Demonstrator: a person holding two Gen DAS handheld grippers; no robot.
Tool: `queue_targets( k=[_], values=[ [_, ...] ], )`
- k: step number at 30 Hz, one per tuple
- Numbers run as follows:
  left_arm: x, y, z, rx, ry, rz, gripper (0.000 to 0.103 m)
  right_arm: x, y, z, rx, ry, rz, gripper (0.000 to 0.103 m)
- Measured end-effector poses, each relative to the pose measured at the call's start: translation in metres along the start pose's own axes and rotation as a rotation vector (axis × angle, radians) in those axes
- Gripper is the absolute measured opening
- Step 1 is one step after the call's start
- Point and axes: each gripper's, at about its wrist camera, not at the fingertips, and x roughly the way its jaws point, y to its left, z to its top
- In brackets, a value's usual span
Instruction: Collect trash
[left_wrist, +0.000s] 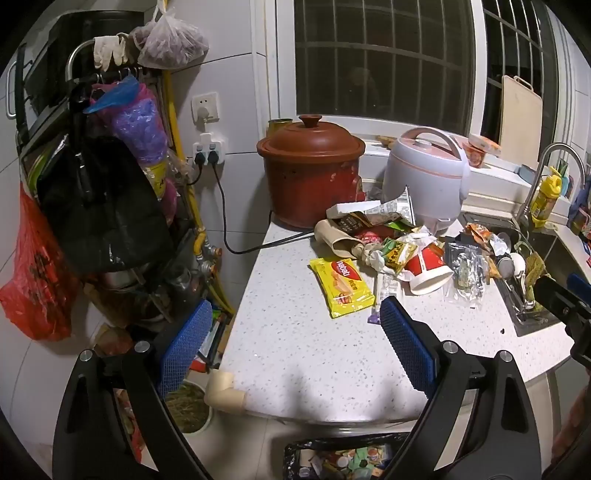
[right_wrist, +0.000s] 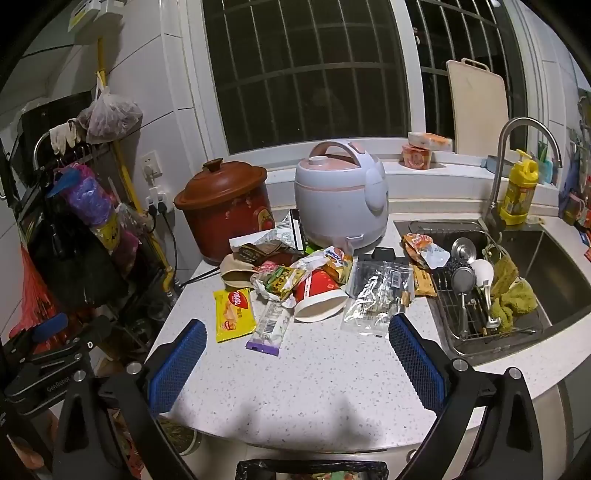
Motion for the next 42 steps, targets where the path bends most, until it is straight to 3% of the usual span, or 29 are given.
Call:
queue_targets(
  k=[42],
  values=[
    [0.0006,-0.0001,0.0001,0.002,0.006,0.002,0.09,0.0024,-0.0025,-0.0001,0.009,0.007,0.003,0.098]
  ],
)
